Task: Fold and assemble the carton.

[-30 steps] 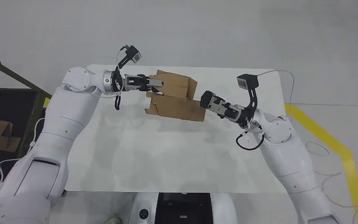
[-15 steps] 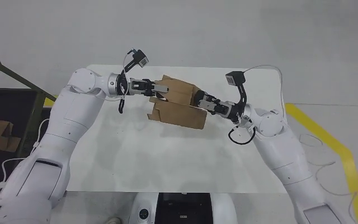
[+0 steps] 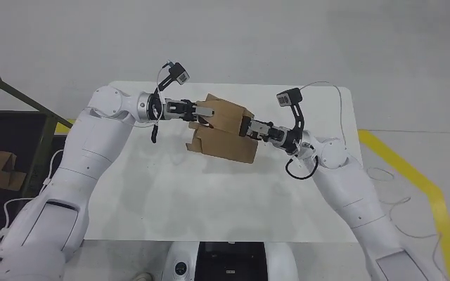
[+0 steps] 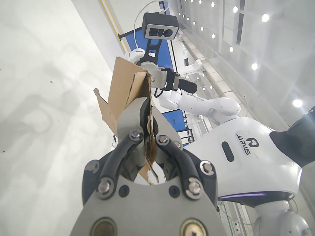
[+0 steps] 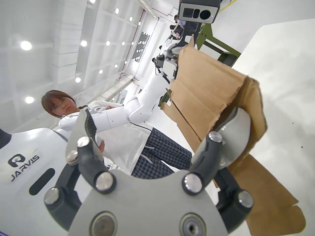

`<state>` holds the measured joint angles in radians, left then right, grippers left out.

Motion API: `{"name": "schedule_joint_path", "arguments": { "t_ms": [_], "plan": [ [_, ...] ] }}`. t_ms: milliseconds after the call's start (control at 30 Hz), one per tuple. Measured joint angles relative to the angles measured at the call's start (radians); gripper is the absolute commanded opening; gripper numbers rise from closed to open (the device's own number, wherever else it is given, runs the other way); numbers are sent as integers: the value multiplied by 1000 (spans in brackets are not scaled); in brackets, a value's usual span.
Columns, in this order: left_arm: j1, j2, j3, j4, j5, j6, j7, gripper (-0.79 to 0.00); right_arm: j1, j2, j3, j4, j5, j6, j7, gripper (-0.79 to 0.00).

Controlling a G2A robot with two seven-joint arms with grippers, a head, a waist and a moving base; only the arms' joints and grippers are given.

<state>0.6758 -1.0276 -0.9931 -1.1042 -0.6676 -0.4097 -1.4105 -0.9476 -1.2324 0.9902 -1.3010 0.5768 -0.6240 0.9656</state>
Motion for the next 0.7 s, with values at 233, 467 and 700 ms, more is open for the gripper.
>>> {"name": "schedule_joint_path", "arguments": {
  "t_ms": [233,467,700],
  "plan": [
    [1,-1,5,9,0,6,-6,-785,22,-16,-15,64,172,-4,91,0],
    [-1,0,11,18,14,17,-17,-785,43,-24,-13,107,175,-20,128,-228],
    [-3,-2,17,9,13,20,-20,-785,55,-30,-22,122,109,-21,107,-471]
  ]
}}
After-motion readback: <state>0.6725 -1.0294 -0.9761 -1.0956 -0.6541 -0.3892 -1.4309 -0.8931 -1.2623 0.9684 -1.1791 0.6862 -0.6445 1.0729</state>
